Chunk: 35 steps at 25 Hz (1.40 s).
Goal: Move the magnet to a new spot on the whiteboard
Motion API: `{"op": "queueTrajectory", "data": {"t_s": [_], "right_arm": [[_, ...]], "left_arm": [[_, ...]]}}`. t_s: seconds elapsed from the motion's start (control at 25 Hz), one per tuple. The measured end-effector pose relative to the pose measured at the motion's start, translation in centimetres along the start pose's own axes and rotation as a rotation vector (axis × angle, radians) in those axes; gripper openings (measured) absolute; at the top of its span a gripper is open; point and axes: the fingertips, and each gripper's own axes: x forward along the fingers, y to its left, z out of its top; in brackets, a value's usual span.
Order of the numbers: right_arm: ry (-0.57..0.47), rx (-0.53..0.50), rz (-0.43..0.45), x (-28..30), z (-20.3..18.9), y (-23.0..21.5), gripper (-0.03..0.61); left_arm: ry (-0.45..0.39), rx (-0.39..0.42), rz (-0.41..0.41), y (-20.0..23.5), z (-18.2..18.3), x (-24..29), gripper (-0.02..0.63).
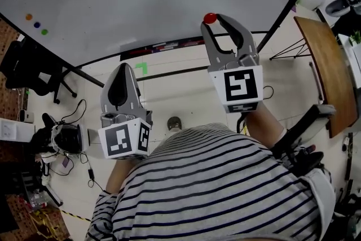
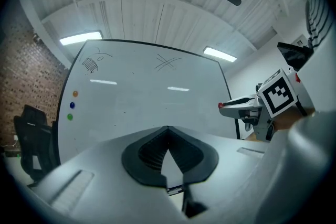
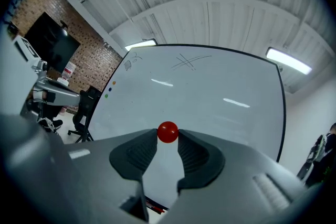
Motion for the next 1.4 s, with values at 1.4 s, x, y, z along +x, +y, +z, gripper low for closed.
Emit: {"op": "queueTrajectory", "data": {"t_s": [1.4], "right_arm": [[0.015, -0.071, -0.131, 22.9, 0.5, -1.0, 0.144]], "left_arm": [[-0.026, -0.058, -0.092, 13.2, -1.8, 18.4, 0.015]]}}
